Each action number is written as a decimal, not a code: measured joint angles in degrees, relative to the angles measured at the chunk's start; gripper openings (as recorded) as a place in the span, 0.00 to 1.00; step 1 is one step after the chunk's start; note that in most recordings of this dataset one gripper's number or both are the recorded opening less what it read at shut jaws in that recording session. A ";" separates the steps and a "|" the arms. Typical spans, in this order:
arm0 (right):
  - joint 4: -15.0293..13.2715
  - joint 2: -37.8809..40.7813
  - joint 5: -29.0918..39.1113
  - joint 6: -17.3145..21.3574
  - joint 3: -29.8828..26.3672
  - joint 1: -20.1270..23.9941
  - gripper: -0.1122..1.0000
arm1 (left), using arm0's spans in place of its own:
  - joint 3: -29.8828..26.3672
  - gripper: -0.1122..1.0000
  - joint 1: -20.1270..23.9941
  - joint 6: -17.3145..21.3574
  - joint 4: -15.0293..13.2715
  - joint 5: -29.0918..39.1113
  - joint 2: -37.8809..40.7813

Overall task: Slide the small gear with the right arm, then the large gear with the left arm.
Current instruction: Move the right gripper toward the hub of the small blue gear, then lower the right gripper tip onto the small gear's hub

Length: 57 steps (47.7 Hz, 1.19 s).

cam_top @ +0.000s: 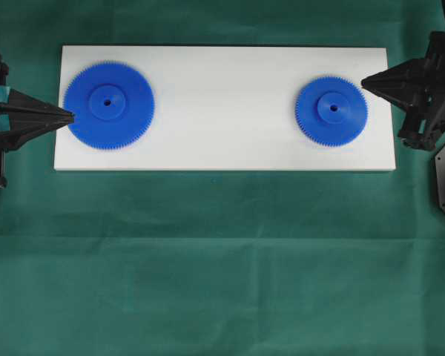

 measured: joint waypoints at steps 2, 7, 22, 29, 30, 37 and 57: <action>0.00 0.88 -0.62 0.00 0.00 0.00 0.55 | 0.00 0.10 0.00 0.00 0.00 0.00 0.00; 0.00 3.69 -2.29 0.09 0.00 0.00 0.55 | 0.00 0.10 0.00 0.00 -0.09 0.09 0.00; 0.00 13.80 -6.68 0.00 0.00 -0.26 0.55 | 0.18 0.10 0.00 -0.18 -0.09 0.00 0.00; -0.09 18.46 -8.79 0.00 0.00 -0.35 0.55 | 0.35 0.10 0.00 -0.09 -0.09 0.00 0.00; -0.09 19.07 -8.96 0.00 0.00 -0.26 0.55 | 0.35 0.10 0.00 -0.18 -0.09 0.00 0.00; -0.09 23.12 -10.81 0.00 0.00 -0.44 0.55 | 0.44 0.10 0.00 -0.26 -0.09 0.09 0.00; -0.09 30.50 -14.15 -0.18 -0.26 -1.23 0.55 | 0.97 0.10 0.00 -0.26 -0.09 0.09 0.00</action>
